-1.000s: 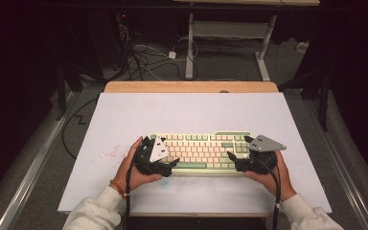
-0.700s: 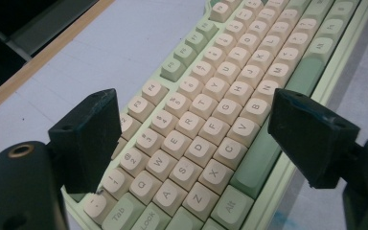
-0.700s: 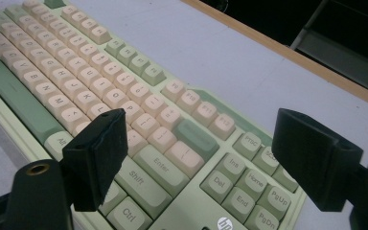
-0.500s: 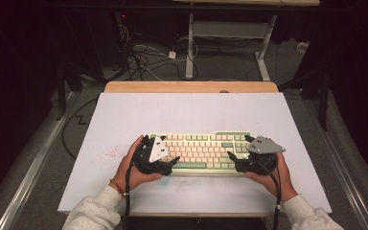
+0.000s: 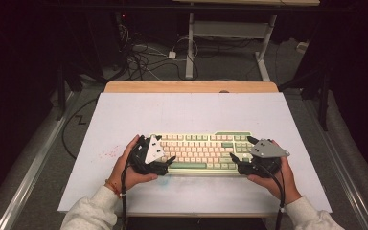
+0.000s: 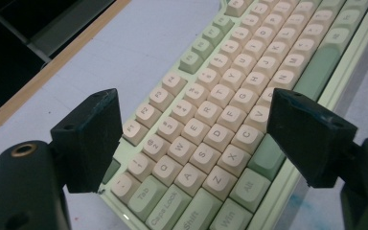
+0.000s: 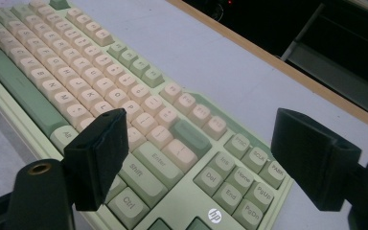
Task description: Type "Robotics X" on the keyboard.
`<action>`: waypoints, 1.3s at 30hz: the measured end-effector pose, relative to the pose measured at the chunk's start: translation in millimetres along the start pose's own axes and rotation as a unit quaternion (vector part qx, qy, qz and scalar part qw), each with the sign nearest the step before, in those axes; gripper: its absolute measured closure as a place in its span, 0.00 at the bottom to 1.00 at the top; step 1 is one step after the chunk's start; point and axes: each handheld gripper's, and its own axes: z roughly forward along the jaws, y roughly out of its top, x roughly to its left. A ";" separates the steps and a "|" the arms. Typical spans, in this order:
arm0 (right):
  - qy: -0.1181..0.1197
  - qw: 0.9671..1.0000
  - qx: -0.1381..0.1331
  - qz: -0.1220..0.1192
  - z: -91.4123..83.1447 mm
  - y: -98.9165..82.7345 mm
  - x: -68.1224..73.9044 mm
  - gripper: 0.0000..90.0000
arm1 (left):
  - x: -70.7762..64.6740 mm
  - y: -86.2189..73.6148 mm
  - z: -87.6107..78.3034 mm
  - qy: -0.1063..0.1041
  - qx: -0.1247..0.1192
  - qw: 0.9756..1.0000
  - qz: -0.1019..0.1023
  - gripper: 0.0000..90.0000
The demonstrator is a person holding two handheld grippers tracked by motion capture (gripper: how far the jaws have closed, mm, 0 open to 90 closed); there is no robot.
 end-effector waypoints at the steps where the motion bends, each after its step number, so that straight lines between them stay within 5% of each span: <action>1: -0.001 1.000 0.000 -0.002 -0.5 -0.2 0.0 0.23 | 0.4 -0.9 -0.7 0.001 -0.002 1.000 -0.001 0.21; 39: -0.029 1.000 0.008 -0.002 -28.7 -13.7 -11.2 0.23 | 12.9 -34.2 -27.4 0.036 0.020 0.999 -0.012 0.19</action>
